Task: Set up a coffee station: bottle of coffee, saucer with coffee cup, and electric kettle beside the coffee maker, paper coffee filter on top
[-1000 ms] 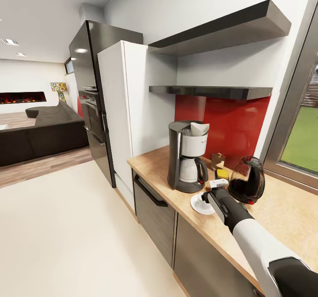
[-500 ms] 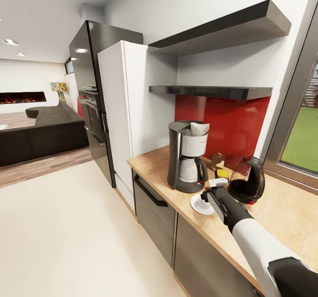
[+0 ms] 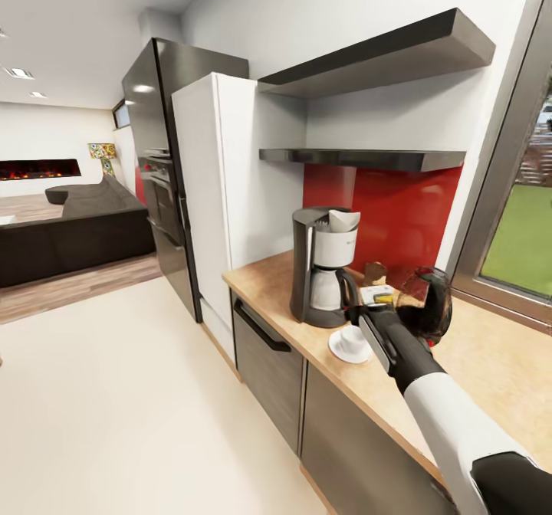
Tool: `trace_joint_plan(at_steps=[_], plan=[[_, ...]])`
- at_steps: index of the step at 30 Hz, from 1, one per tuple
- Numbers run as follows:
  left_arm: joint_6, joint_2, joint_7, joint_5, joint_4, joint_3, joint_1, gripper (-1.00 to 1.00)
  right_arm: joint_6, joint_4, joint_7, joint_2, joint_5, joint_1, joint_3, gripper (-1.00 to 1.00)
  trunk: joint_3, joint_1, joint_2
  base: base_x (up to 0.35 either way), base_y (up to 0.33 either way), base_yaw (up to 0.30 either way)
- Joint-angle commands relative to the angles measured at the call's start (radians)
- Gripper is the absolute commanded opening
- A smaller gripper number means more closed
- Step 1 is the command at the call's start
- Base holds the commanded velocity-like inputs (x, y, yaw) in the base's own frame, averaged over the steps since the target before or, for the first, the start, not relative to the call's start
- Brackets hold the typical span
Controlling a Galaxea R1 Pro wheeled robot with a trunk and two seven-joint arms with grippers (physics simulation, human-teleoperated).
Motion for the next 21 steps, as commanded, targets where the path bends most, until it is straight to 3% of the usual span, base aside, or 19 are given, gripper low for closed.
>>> trace_joint_plan(at_steps=[1,6,15,21], plan=[[-0.003,-0.001,-0.001,0.003,-0.001,0.006,0.000,1.00,0.004,-0.015,-0.009,-0.002,-0.009,-0.001,0.006,1.00,-0.002,0.000,-0.001,-0.313,0.000,0.000],[-0.003,-0.003,-0.001,0.003,-0.002,0.007,-0.001,1.00,0.002,-0.041,-0.009,0.004,-0.011,-0.001,0.010,1.00,-0.002,0.000,-0.001,-0.299,0.000,0.020],[-0.004,0.002,-0.001,0.005,-0.003,0.008,-0.004,1.00,0.001,-0.037,-0.005,0.005,-0.013,-0.001,0.011,1.00,0.000,0.000,-0.001,-0.044,0.000,0.247],[-0.005,0.005,-0.001,0.006,-0.003,0.008,-0.006,1.00,0.001,-0.038,-0.005,0.006,-0.013,0.000,0.012,1.00,0.002,0.000,-0.001,-0.253,0.140,0.271]])
